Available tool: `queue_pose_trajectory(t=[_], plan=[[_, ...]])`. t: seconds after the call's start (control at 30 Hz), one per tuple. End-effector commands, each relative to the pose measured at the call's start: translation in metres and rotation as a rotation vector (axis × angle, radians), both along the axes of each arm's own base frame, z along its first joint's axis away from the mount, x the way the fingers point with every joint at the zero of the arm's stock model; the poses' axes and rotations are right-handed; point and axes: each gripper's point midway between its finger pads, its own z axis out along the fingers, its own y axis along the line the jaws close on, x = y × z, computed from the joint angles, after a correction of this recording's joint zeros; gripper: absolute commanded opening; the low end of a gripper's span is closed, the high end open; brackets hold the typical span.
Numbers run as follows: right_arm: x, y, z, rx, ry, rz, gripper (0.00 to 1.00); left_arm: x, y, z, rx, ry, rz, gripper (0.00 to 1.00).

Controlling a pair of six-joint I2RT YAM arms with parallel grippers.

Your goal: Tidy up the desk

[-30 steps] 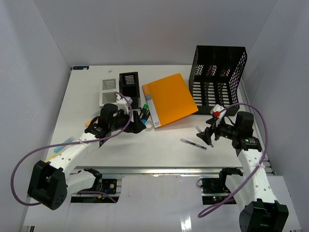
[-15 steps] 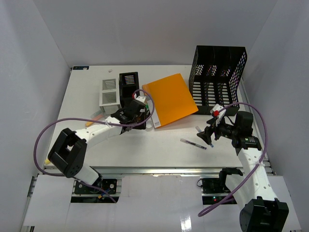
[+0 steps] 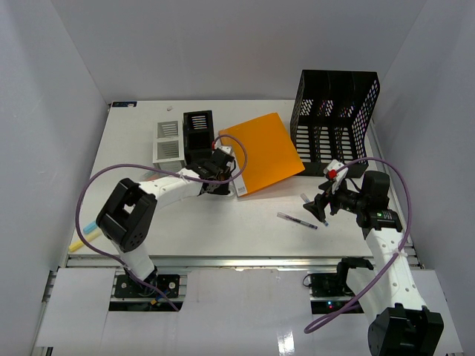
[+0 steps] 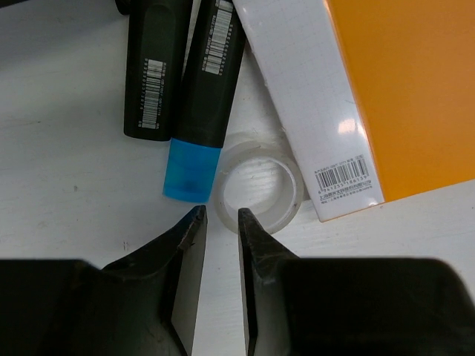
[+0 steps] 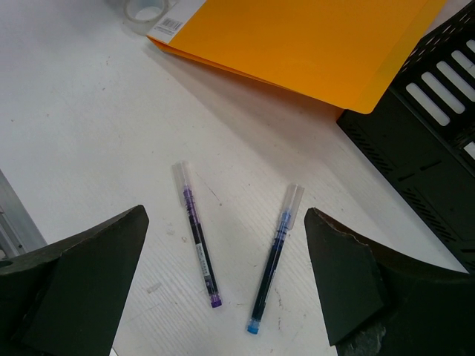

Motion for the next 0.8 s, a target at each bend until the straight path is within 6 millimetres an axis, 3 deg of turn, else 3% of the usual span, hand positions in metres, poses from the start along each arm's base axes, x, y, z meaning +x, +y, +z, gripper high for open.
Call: queue_pose_trajectory(t=[0.0, 0.4, 0.77], plan=[[0.004, -0.002, 0.013, -0.006, -0.048, -0.003, 0.92, 0.007, -0.006, 0.012, -0.003, -0.016, 0.007, 0.35], [0.004, -0.002, 0.013, -0.007, -0.045, -0.006, 0.92, 0.002, -0.009, -0.012, 0.046, 0.054, -0.005, 0.30], [0.005, -0.003, 0.013, -0.008, -0.046, -0.010, 0.92, 0.001, -0.007, -0.019, 0.087, 0.079, -0.014, 0.30]])
